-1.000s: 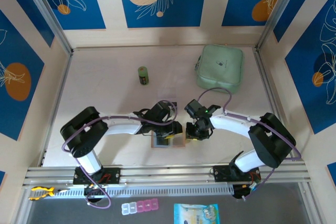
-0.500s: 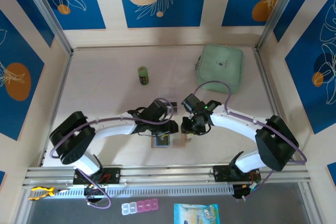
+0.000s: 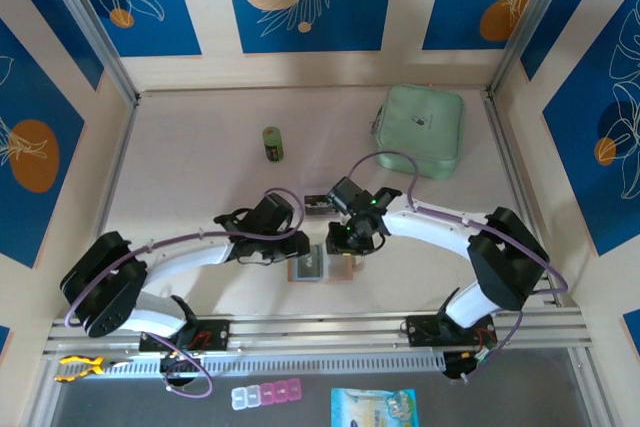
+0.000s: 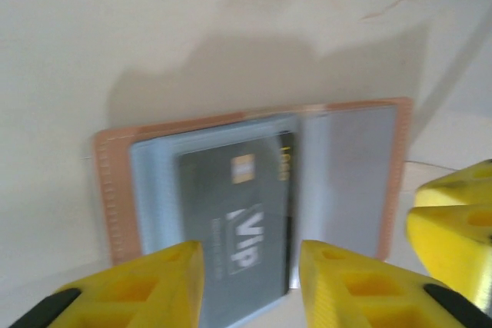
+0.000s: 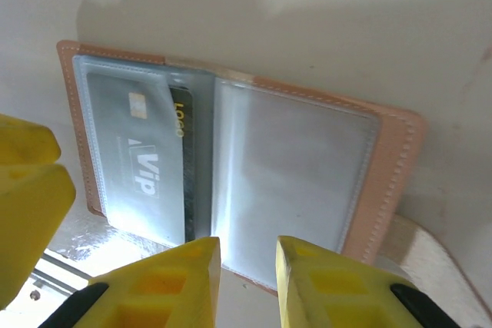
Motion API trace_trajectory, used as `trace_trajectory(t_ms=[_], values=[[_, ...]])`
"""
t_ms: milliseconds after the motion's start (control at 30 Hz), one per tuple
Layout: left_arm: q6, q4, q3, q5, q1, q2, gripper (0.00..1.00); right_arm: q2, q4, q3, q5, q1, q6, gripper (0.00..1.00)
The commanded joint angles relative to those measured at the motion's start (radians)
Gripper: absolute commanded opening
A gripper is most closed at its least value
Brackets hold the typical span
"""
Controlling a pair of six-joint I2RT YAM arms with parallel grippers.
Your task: Take the credit cards out of the card holder
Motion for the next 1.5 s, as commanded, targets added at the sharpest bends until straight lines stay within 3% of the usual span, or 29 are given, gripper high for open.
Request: trace_trajectory(t_ms=[0, 333, 1033, 1467], values=[[0.016, -0.007, -0.035, 0.003, 0.016, -0.017, 0.31, 0.034, 0.049, 0.028, -0.073, 0.014, 0.028, 0.27], [0.013, 0.044, -0.068, 0.039, 0.024, 0.044, 0.21, 0.096, 0.125, 0.022, -0.118, 0.025, 0.058, 0.27], [0.007, 0.025, -0.091, 0.017, 0.023, 0.048, 0.18, 0.164, 0.231, -0.012, -0.181, 0.028, 0.077, 0.27], [0.003, 0.024, -0.096, 0.02, 0.024, 0.05, 0.18, 0.177, 0.136, 0.004, -0.089, 0.047, 0.05, 0.27]])
